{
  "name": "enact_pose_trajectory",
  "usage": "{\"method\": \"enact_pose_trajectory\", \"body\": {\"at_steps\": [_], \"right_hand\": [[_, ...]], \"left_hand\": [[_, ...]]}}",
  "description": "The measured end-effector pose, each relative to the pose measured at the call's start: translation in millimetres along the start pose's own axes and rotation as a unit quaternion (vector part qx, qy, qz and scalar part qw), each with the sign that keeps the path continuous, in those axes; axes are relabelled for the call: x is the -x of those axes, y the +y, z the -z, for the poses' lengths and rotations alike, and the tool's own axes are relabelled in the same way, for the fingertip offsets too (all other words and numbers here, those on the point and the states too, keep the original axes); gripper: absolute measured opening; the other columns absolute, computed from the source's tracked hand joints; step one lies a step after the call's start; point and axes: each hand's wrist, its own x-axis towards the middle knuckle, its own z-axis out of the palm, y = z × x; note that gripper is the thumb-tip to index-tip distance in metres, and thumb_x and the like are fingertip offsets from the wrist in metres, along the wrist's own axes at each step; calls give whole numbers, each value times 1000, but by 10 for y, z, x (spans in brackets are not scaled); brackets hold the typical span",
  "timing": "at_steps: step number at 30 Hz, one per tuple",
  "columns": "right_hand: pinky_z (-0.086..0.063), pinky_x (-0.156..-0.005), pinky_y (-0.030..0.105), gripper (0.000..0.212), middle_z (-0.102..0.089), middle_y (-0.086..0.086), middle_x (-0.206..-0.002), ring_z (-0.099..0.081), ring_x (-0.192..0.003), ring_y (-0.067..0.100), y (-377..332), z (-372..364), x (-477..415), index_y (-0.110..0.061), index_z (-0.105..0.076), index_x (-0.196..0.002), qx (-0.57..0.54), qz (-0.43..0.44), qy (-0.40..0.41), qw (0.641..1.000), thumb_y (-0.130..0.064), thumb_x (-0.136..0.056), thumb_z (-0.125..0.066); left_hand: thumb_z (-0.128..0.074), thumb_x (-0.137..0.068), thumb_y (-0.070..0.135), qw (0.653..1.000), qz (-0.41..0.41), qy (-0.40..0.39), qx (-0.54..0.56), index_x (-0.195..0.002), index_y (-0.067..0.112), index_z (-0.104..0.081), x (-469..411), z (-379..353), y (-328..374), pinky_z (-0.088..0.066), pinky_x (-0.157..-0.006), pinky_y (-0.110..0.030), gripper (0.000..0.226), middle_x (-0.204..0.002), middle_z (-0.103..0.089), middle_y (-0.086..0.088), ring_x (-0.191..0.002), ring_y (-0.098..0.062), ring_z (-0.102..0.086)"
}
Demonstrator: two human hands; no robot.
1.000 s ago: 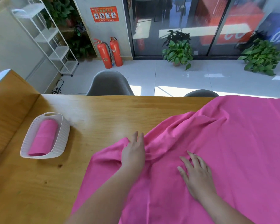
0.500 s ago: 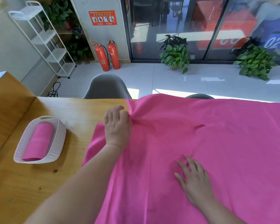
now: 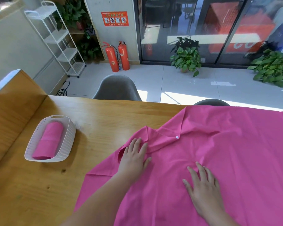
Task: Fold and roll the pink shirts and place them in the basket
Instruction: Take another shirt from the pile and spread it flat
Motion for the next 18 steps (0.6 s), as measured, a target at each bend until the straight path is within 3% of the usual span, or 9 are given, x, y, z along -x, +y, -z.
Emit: {"method": "enact_pose_trajectory", "body": {"at_steps": [4,9,14,18], "right_hand": [[-44,-111,55,68,-49,11,-156,-42,-144,36,-35,29,-139,-22,-70,-136,-5,2,25,1000,-66,-99,-33],[-42,-118,54,71,-39,10,-165,-34,-152,34,-87,62,-373,-22,-61,-147,-21,34,36,999,-67,-101,-32],[-36,-123,49,77,-22,7,-174,-23,-159,30,-105,89,-638,-25,-44,-161,-41,60,34,997,-71,-102,-25],[-23,-128,44,79,-1,0,-178,-5,-163,22,-200,105,-804,-31,-26,-167,-41,66,23,997,-75,-102,-15]], "left_hand": [[-35,-105,64,999,12,-8,33,-163,29,-27,-289,114,-180,-27,-128,-50,68,-174,-19,-3,-163,-27,-6],[-41,-105,63,999,13,3,51,-162,24,-29,-609,291,-478,-23,-130,-51,70,-173,-22,-4,-164,-25,-4],[-46,-106,59,974,122,170,82,-166,13,-22,-1082,675,-1044,-15,-132,-52,79,-176,-11,-14,-164,-28,8],[-50,-107,45,972,104,204,42,-167,15,-23,-1167,643,-1281,-13,-132,-53,72,-177,-9,-10,-164,-27,4]]}}
